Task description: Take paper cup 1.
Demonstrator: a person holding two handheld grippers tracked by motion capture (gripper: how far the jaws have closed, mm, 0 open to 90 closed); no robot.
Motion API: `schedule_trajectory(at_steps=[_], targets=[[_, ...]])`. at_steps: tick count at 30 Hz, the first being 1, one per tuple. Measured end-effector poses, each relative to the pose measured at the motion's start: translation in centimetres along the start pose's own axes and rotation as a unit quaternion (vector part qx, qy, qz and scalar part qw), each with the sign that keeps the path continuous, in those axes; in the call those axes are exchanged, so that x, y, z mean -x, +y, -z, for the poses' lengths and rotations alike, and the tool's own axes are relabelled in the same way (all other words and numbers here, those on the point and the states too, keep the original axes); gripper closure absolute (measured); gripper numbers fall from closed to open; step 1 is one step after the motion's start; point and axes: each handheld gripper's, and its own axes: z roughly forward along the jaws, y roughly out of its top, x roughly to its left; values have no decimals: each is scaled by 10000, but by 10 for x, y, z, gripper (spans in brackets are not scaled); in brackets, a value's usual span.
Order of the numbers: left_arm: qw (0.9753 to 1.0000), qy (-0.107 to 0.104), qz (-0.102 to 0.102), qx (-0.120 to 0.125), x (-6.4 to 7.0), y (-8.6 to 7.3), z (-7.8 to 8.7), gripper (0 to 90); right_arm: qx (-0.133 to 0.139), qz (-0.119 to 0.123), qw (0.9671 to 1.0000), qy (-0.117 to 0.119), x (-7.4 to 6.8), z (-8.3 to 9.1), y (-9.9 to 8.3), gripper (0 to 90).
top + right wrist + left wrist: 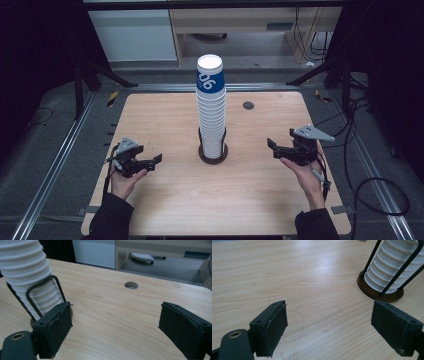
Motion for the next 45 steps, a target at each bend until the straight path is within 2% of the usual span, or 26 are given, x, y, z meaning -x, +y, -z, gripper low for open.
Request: schedule_trajectory(at_steps=[5, 9, 18, 21, 25, 34, 37, 39, 40, 45], targets=[[10000, 27, 2, 37, -2, 0, 2, 128, 158, 158, 9996, 199, -12, 3, 18, 107], [10000, 51, -16, 25, -1, 0, 2, 125, 316, 281, 9988, 261, -18, 5, 32, 106], [10000, -36, -16, -23, -2, -1, -1, 121, 585, 346, 9972, 306, -24, 8, 63, 105], [10000, -45, -37, -37, -1, -2, -1, 120, 728, 342, 9958, 440, -28, 11, 75, 104], [10000, -48, -55, -59, 0, -2, -2, 119, 774, 367, 9951, 494, -32, 12, 83, 103], [9999, -79, -46, -73, 1, -3, -4, 118, 1009, 576, 9910, 667, -50, 11, 113, 101], [9999, -92, -51, -80, 1, -3, -4, 118, 1082, 645, 9888, 803, -60, 9, 124, 100], [9999, -104, -47, -86, 1, -3, -4, 118, 1102, 653, 9880, 859, -62, 8, 127, 100], [9999, -105, -45, -91, 2, -3, -5, 118, 1148, 634, 9865, 976, -67, 7, 132, 99], [9998, -125, -69, -107, 2, -3, -6, 118, 1262, 618, 9835, 1137, -77, 1, 145, 99]])
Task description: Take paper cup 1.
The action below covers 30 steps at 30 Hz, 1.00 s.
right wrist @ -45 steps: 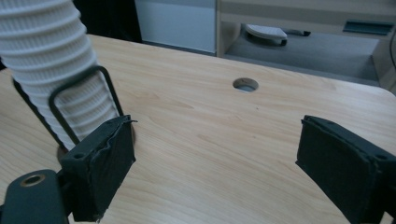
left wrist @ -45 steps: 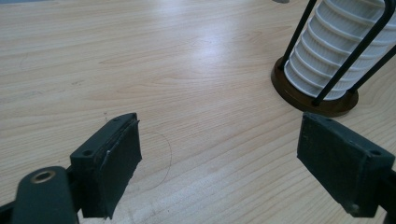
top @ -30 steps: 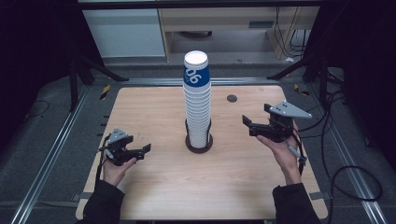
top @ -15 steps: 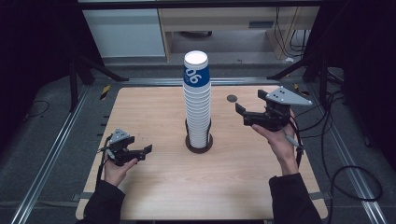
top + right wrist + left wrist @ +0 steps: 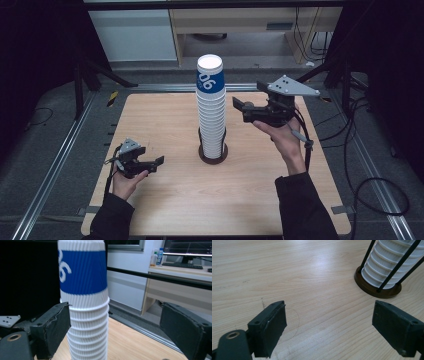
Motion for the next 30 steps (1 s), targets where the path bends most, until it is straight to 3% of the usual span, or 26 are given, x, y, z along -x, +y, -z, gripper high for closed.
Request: schedule_trajectory(at_steps=[5, 18, 30], targets=[[10000, -15, -3, 9, 0, 0, 0, 117, -12, 124, 9999, 88, -8, -11, 8, 97], [10000, -37, -24, -18, 2, -1, -2, 117, 131, 7, 9990, 433, -21, -36, 26, 97], [10000, -59, -21, -22, 3, -1, -2, 117, 84, 24, 9988, 490, -29, -64, 29, 101]])
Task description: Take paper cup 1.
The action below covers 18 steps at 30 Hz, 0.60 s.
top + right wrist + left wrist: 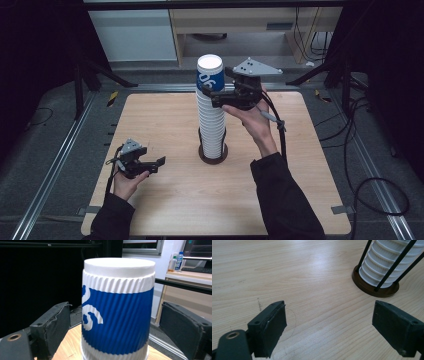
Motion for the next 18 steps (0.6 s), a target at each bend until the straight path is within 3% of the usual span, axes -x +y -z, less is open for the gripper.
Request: schedule_trajectory(at_steps=[18], targets=[[10000, -30, -19, -18, 1, 0, -1, 116, -143, -24, 9998, -145, -1, -30, -10, 159]])
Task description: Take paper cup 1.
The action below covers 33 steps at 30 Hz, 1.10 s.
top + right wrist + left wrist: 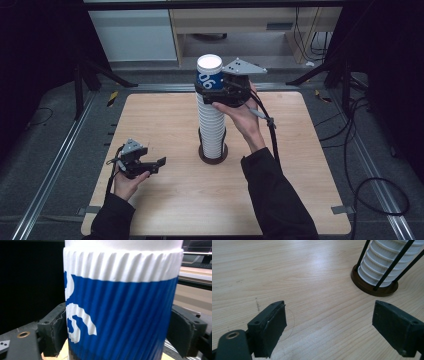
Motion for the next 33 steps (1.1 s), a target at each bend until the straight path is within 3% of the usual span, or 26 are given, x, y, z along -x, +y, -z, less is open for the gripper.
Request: schedule_trajectory(at_steps=[14, 25, 28, 33], targets=[[10000, -4, -7, -18, 0, 0, 0, 116, -1, -7, 10000, -8, -2, -1, 1, 200], [10000, -2, -6, -5, 1, 0, 0, 115, 52, 41, 10000, 16, -3, 4, 14, 202], [10000, 1, -12, -13, 1, 0, 0, 115, -74, 177, 9998, -20, -4, 3, 13, 198], [10000, -2, -31, -21, 1, 0, 0, 115, -117, 120, 9999, 14, -3, 1, 10, 192]])
